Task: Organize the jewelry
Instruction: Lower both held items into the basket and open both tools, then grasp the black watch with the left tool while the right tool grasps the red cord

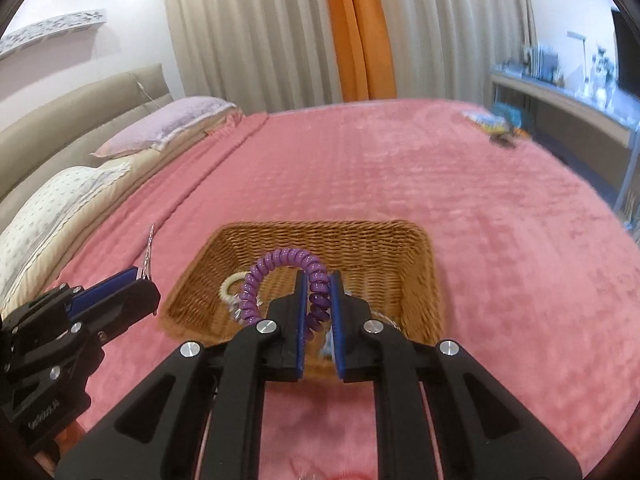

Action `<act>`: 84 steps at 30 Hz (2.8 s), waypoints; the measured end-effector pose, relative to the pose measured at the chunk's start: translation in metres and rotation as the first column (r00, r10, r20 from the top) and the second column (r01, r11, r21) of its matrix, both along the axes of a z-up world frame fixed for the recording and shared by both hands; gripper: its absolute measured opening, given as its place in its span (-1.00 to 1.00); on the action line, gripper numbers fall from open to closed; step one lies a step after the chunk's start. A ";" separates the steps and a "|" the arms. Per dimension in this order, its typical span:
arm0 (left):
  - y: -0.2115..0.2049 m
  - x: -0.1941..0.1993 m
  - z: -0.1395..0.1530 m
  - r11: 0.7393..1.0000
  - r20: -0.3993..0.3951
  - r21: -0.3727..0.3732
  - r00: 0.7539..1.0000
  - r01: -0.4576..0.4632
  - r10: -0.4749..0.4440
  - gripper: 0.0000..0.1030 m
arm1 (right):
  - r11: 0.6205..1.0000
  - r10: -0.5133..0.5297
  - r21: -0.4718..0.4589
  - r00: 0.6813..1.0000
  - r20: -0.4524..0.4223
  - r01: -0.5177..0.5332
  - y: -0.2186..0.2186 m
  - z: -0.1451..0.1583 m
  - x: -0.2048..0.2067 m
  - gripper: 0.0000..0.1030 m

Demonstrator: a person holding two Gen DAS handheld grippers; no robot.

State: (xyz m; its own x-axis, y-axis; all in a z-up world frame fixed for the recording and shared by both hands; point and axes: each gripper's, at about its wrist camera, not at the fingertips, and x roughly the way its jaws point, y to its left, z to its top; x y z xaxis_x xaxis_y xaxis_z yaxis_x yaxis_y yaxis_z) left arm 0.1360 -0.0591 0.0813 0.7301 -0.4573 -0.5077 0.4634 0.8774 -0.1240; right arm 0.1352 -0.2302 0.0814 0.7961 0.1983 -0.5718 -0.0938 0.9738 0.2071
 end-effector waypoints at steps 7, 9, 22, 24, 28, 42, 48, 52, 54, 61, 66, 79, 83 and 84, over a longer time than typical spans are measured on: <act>-0.006 0.075 -0.055 1.000 -0.154 0.009 0.988 0.002 0.000 -0.61 | 1.000 -0.001 -0.004 0.989 -0.145 0.001 0.000 -0.047 0.069 -0.82; -0.008 0.085 -0.072 0.999 -0.177 0.046 0.984 -0.002 0.010 -0.61 | 1.000 0.003 -0.001 0.985 -0.173 -0.004 0.001 -0.057 0.077 -0.82; 0.002 0.083 -0.076 1.000 -0.204 0.025 0.979 0.004 0.001 -0.29 | 1.000 -0.005 -0.003 0.979 -0.203 0.005 -0.005 -0.069 0.078 -0.56; 0.007 0.074 -0.066 1.000 -0.189 0.000 0.982 -0.007 0.007 -0.24 | 1.000 -0.006 0.007 0.983 -0.182 0.007 -0.007 -0.059 0.070 -0.43; 0.024 0.048 -0.038 0.998 -0.152 -0.068 0.988 -0.016 0.006 -0.21 | 1.000 0.009 0.009 0.992 -0.128 -0.008 -0.008 -0.036 0.039 -0.43; 0.076 -0.062 -0.036 0.979 -0.115 -0.185 0.991 -0.086 0.065 -0.08 | 0.996 0.076 0.044 0.995 -0.057 -0.074 -0.025 -0.038 -0.092 -0.34; 0.089 -0.066 -0.063 0.969 -0.180 -0.200 0.978 -0.141 0.105 -0.07 | 0.997 0.054 -0.040 0.992 -0.114 -0.059 -0.017 -0.078 -0.113 -0.34; 0.089 -0.055 -0.081 0.973 -0.225 -0.159 0.966 -0.167 0.129 -0.07 | 0.991 0.018 -0.129 0.991 -0.134 -0.036 -0.010 -0.099 -0.120 -0.34; 0.085 -0.048 -0.089 0.977 -0.248 -0.126 0.959 -0.174 0.139 -0.07 | 0.990 0.008 -0.141 0.989 -0.148 -0.029 -0.010 -0.108 -0.121 -0.34; 0.078 -0.015 -0.112 0.976 -0.352 -0.053 0.919 -0.210 0.179 -0.07 | 0.991 -0.002 -0.136 0.986 -0.168 -0.021 -0.015 -0.121 -0.117 -0.34; 0.069 0.000 -0.121 0.974 -0.369 -0.013 0.907 -0.224 0.204 -0.07 | 0.986 -0.011 -0.163 0.982 -0.191 -0.020 -0.011 -0.129 -0.113 -0.34; 0.053 0.012 -0.133 0.971 -0.363 0.066 0.901 -0.230 0.238 -0.28 | 0.968 -0.049 -0.250 0.981 -0.189 0.001 0.002 -0.132 -0.111 -0.47; 0.049 0.006 -0.132 0.968 -0.330 0.092 0.910 -0.232 0.250 -0.31 | 0.969 -0.036 -0.248 0.983 -0.182 -0.010 0.003 -0.130 -0.114 -0.76; 0.048 0.005 -0.132 0.968 -0.322 0.097 0.913 -0.233 0.252 -0.32 | 0.968 -0.031 -0.251 0.983 -0.180 -0.015 0.004 -0.130 -0.114 -0.87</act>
